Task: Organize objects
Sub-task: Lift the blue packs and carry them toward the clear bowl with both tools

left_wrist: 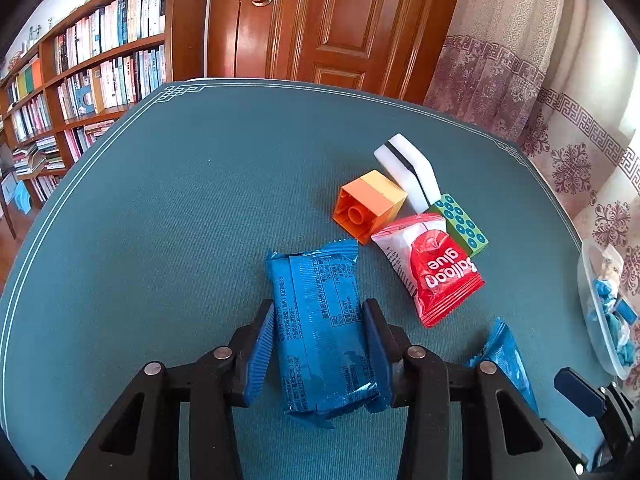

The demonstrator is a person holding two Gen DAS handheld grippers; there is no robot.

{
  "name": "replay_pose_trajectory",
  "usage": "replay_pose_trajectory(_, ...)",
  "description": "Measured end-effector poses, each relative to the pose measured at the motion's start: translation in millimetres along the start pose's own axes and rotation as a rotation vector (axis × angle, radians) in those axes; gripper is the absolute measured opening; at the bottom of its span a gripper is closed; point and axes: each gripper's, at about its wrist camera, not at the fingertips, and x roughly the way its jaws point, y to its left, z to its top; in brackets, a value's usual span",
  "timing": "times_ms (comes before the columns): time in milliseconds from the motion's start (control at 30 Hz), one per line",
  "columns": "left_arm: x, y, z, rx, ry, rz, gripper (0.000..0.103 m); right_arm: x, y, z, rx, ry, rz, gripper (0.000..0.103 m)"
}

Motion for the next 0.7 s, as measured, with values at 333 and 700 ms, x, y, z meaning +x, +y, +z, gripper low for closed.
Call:
replay_pose_trajectory(333,-7.3,-3.1,-2.0,0.021,-0.021,-0.015,0.045,7.7,-1.7,-0.9,-0.002,0.055,0.041,0.062)
replay_pose_trajectory(700,4.8,-4.0,-6.2,0.022,-0.002,0.009,0.067,30.8,15.0,-2.0,-0.037,0.093,-0.044,0.060)
